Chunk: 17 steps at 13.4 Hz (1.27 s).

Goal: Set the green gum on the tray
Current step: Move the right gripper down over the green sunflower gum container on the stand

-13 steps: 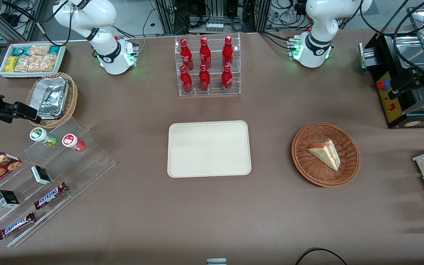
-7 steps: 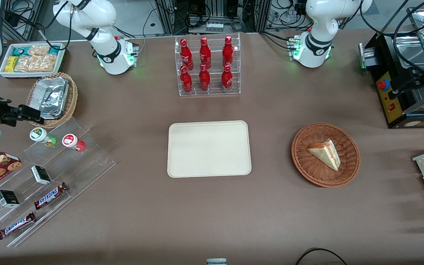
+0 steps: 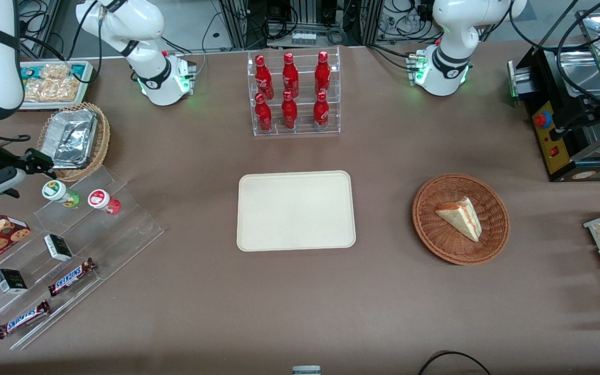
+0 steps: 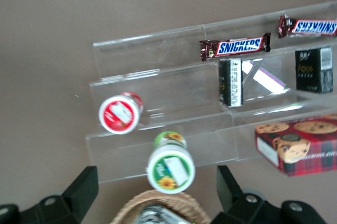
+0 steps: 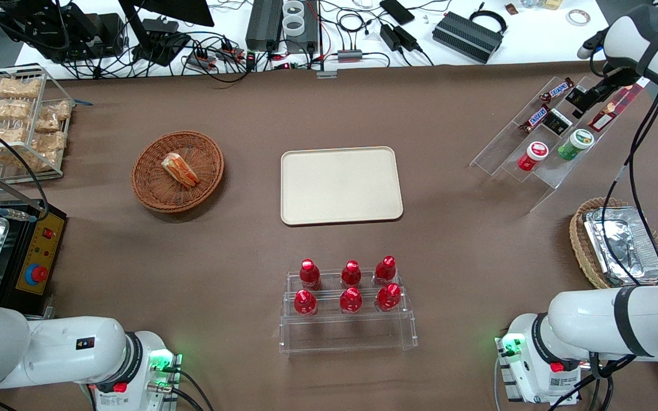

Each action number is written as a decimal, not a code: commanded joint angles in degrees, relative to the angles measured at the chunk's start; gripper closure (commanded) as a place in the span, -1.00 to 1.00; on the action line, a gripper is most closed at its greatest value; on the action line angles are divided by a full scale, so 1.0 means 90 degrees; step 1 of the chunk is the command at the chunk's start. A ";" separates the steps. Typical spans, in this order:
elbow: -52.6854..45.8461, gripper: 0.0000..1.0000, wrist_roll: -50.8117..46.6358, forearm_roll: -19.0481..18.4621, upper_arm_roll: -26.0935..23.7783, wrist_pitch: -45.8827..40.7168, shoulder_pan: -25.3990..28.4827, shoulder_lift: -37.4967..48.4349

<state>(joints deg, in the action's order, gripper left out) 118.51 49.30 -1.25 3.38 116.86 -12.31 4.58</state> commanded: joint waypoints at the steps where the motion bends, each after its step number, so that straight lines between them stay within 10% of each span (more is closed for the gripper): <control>1: 0.0523 -1.00 0.0683 -0.0086 -0.0005 0.0677 -0.0281 0.0097; 17: 0.1148 -1.00 0.0684 -0.0018 -0.0005 0.1498 -0.0360 -0.0382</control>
<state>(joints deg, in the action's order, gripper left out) 127.98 54.79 -1.25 3.50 128.25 -15.07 1.55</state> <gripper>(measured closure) 0.000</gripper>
